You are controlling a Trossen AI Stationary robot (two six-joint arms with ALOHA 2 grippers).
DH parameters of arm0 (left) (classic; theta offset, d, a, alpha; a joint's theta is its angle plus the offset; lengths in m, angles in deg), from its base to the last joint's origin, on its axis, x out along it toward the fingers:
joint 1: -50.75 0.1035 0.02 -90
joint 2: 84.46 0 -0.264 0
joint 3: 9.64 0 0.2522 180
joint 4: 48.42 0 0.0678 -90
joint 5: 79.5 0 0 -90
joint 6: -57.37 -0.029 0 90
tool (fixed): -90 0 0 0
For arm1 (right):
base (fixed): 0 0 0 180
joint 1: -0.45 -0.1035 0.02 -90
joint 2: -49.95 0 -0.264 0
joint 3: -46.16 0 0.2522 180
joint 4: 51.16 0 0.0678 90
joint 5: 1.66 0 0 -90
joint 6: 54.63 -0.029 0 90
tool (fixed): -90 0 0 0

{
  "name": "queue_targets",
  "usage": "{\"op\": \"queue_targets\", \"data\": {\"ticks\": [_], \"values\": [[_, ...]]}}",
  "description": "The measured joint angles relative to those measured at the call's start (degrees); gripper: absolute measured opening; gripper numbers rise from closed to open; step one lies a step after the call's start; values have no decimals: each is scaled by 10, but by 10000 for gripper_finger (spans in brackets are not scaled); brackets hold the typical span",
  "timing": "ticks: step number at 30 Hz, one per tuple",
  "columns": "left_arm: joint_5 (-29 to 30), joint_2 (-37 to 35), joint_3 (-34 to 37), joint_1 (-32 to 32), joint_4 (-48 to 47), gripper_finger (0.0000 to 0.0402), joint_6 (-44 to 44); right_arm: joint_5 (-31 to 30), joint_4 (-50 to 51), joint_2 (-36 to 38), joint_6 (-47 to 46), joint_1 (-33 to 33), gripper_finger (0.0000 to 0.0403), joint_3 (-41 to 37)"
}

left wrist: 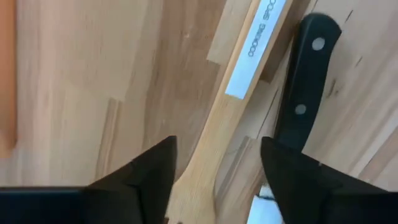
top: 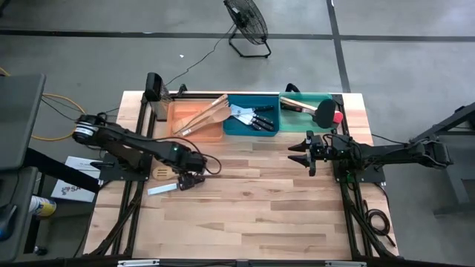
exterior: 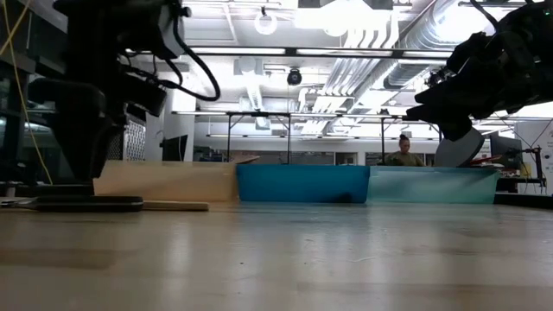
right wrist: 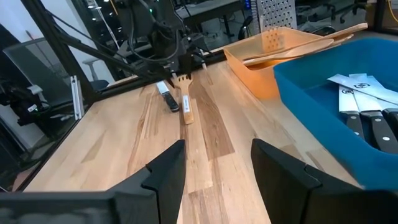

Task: Pick & Place Kitchen Items
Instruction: Put the wooden serving spoon into the orange bin

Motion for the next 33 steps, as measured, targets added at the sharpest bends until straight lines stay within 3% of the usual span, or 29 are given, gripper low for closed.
{"op": "queue_targets", "data": {"ticks": [4, 8, 13, 25, 33], "values": [[-6, -35, 27, 0, 1, 270, -14, 0, 0, 0, 0, 0, 174, 0], [-20, -58, 59, 0, 0, 288, -70, 0, -1, 0, 0, 0, 174, 0], [-20, -70, 91, 0, 20, 283, -117, 0, -1, 0, 0, 0, 174, 0], [-23, -70, 138, 1, 117, 269, -140, 0, -1, 0, 0, 0, 174, 0], [-34, -39, 144, 16, 147, 269, -169, 1, -1, 0, 0, 0, 174, 0]]}}
